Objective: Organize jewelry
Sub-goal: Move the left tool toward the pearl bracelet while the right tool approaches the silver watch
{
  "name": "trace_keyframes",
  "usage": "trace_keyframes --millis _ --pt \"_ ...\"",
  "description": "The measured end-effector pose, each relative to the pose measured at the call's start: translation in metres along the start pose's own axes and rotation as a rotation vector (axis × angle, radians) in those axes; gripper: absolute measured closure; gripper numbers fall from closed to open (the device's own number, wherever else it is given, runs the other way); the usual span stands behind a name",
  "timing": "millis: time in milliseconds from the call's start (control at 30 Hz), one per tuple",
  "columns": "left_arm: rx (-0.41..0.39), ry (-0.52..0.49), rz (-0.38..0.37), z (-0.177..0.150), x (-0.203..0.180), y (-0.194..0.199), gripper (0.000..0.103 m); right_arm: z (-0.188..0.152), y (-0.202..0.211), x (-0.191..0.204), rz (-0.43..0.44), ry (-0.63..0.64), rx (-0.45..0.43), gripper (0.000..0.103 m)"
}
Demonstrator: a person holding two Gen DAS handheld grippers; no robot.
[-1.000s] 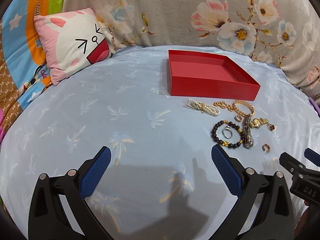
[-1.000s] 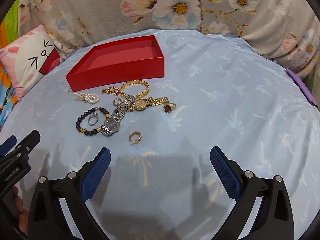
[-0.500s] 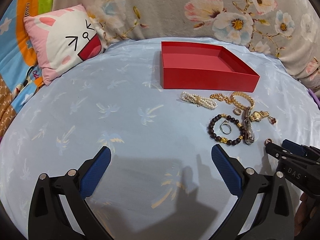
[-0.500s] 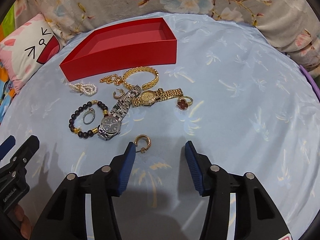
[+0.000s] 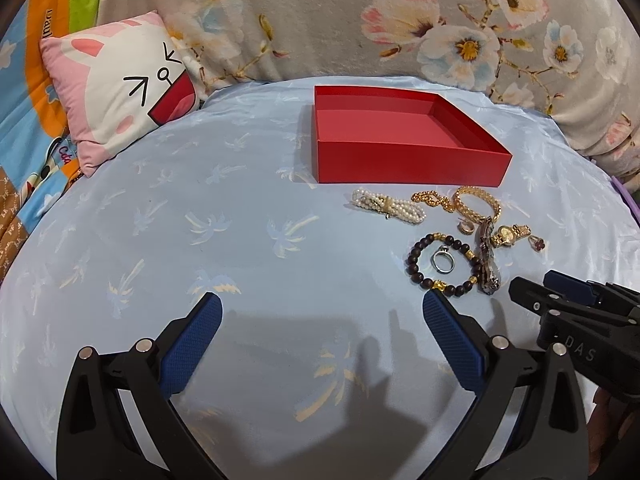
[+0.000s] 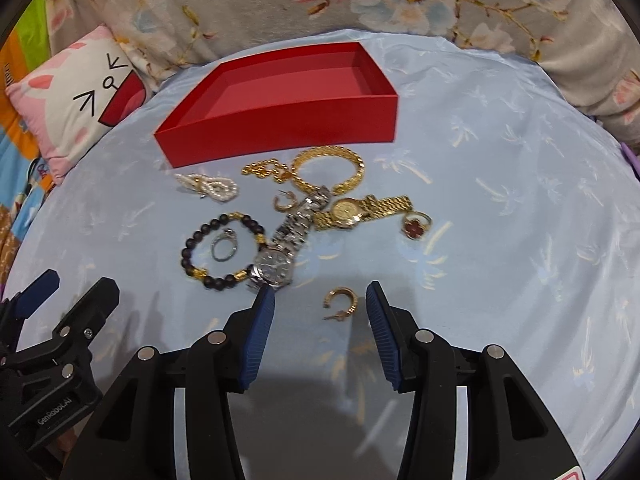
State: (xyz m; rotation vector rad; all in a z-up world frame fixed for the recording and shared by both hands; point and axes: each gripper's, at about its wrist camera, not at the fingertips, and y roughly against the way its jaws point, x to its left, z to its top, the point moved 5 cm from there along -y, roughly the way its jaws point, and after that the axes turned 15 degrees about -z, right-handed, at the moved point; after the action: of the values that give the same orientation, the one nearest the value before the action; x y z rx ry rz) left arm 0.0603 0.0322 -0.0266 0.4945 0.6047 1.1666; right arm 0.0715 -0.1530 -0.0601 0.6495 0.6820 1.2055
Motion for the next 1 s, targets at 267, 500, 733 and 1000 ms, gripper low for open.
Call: trace_keyframes --millis 267,500,733,1000 --pt "-0.007 -0.001 0.016 0.005 0.005 0.005 0.005 0.006 -0.01 0.019 0.052 0.017 0.033 0.072" --pt "-0.011 0.006 0.024 0.01 0.012 0.006 0.005 0.01 -0.017 0.031 0.035 0.05 0.034 0.073" --pt "-0.006 0.01 0.029 0.012 0.016 0.003 0.005 0.011 -0.017 0.031 0.043 0.054 0.025 0.078" --pt "0.003 0.008 0.019 0.016 0.016 -0.001 0.005 0.008 -0.005 0.02 0.06 0.044 0.0 0.079"
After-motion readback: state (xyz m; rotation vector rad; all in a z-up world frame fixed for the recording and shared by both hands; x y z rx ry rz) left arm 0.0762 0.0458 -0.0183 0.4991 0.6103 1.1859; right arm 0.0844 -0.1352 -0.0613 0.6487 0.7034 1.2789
